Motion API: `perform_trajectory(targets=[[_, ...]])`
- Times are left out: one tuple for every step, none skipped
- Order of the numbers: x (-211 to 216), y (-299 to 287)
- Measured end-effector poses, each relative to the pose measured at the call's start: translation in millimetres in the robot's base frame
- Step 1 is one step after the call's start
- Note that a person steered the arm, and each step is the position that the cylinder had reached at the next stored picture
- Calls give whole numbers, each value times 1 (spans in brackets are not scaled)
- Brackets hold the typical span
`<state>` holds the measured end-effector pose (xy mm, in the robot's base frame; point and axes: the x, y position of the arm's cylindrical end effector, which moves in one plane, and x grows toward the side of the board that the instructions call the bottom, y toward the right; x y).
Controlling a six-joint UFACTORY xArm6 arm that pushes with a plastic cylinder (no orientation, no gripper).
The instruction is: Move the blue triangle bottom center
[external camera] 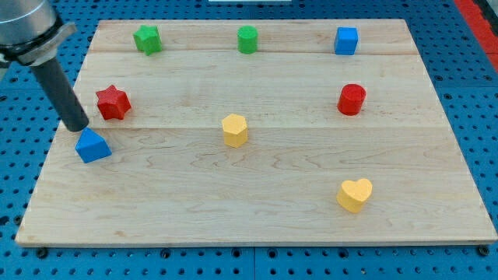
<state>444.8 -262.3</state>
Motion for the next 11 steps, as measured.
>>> perform_trajectory(targets=[[15, -19], [29, -12], [48, 76], [81, 164], [78, 192], [45, 153], [15, 122], [9, 125], [17, 149], [49, 181], [60, 181]])
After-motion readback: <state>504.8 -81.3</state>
